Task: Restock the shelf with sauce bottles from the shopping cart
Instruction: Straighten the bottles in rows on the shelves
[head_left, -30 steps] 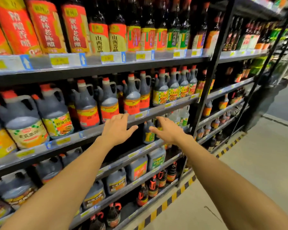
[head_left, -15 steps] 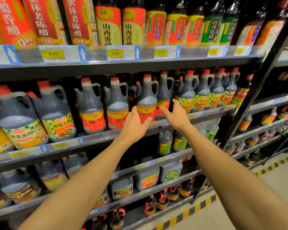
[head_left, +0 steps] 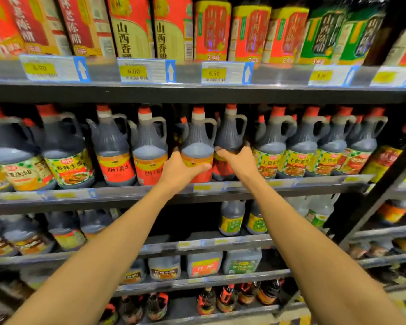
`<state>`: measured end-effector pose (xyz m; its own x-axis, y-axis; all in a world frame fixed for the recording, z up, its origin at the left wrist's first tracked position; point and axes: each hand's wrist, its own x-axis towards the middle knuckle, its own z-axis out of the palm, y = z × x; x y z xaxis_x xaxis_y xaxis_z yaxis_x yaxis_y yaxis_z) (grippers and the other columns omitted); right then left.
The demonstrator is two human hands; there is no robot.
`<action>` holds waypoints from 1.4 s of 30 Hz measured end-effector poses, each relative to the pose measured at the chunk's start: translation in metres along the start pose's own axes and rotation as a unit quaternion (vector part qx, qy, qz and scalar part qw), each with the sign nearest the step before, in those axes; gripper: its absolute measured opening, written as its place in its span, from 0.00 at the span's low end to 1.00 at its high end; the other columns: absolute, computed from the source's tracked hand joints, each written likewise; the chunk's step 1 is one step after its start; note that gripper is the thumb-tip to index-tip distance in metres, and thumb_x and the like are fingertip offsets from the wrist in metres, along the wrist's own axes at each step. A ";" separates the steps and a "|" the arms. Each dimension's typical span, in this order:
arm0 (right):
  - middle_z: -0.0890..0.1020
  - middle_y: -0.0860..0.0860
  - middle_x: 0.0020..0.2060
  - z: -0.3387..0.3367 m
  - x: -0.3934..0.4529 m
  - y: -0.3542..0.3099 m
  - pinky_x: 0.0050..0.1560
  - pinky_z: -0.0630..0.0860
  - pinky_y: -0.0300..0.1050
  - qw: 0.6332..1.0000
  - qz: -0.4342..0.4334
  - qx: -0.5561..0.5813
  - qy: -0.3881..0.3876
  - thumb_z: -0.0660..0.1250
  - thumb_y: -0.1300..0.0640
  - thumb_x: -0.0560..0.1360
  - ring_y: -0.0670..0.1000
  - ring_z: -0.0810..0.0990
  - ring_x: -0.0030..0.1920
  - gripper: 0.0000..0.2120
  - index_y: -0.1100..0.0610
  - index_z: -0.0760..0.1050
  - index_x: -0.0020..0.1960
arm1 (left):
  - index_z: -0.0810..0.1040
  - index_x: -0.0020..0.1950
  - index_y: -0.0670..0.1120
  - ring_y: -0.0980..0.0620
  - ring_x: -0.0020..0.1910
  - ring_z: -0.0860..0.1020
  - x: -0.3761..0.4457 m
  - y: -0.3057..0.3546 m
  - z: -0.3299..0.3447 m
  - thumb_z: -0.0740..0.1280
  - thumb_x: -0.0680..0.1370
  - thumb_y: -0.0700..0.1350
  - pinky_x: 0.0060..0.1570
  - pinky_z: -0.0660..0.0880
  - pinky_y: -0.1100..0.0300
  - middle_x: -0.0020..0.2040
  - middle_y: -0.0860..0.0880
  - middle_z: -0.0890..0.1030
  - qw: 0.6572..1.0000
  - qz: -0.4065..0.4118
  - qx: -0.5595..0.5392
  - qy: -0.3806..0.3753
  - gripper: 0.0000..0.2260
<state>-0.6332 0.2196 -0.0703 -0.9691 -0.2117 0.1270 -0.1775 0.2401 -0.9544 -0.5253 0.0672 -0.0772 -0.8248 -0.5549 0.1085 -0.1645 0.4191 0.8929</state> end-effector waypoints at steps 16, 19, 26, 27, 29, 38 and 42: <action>0.82 0.50 0.57 -0.017 0.009 0.005 0.61 0.78 0.51 0.999 -0.020 -0.018 -0.040 0.83 0.46 0.64 0.51 0.81 0.58 0.45 0.60 0.67 0.73 | 0.73 0.59 0.43 0.42 0.60 0.79 -0.018 0.005 0.022 0.80 0.68 0.58 0.55 0.77 0.49 0.60 0.44 0.81 0.991 -0.010 0.012 0.130 0.30; 0.84 0.52 0.59 -0.020 0.007 0.006 0.63 0.79 0.53 0.998 -0.006 0.006 -0.056 0.85 0.44 0.61 0.51 0.83 0.59 0.47 0.60 0.69 0.72 | 0.72 0.57 0.43 0.42 0.59 0.79 -0.019 0.004 0.023 0.80 0.68 0.59 0.56 0.77 0.45 0.58 0.45 0.80 0.990 0.001 0.029 0.138 0.29; 0.84 0.48 0.57 -0.040 0.007 0.008 0.53 0.80 0.41 0.985 0.009 0.017 -0.170 0.82 0.54 0.69 0.45 0.83 0.56 0.32 0.59 0.72 0.68 | 0.71 0.55 0.45 0.49 0.52 0.75 -0.023 0.002 0.022 0.79 0.70 0.58 0.48 0.71 0.55 0.53 0.51 0.76 0.989 0.022 0.038 0.138 0.26; 0.83 0.49 0.58 -0.042 0.008 0.009 0.54 0.80 0.42 0.983 0.017 0.015 -0.183 0.82 0.53 0.69 0.46 0.82 0.57 0.32 0.59 0.72 0.68 | 0.71 0.55 0.45 0.50 0.51 0.74 -0.023 0.002 0.023 0.79 0.70 0.58 0.47 0.71 0.55 0.52 0.51 0.76 0.989 0.025 0.039 0.139 0.26; 0.83 0.50 0.60 -0.043 0.009 0.008 0.59 0.80 0.47 0.981 0.028 0.016 -0.192 0.83 0.50 0.68 0.48 0.82 0.59 0.35 0.59 0.71 0.68 | 0.70 0.56 0.45 0.49 0.52 0.76 -0.023 0.001 0.023 0.79 0.70 0.58 0.47 0.71 0.55 0.53 0.51 0.76 0.989 0.029 0.042 0.139 0.26; 0.76 0.53 0.64 -0.014 -0.018 0.019 0.61 0.77 0.52 0.998 -0.036 -0.016 -0.040 0.83 0.47 0.66 0.53 0.77 0.63 0.39 0.58 0.66 0.68 | 0.67 0.62 0.44 0.40 0.63 0.76 -0.030 0.004 0.024 0.78 0.66 0.65 0.59 0.76 0.39 0.63 0.44 0.77 0.986 0.031 0.094 0.131 0.37; 0.75 0.56 0.65 0.000 -0.022 0.021 0.61 0.78 0.58 0.997 -0.051 -0.058 0.006 0.83 0.42 0.63 0.58 0.76 0.64 0.43 0.58 0.65 0.67 | 0.68 0.61 0.44 0.41 0.61 0.77 -0.029 0.005 0.022 0.79 0.66 0.64 0.56 0.77 0.41 0.61 0.45 0.78 0.985 0.029 0.092 0.142 0.36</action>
<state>-0.6155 0.2295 -0.0927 -0.9467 -0.2300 0.2254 -0.2932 0.3258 -0.8989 -0.5138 0.1015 -0.0855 -0.6553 -0.6937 0.2990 -0.2376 0.5651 0.7901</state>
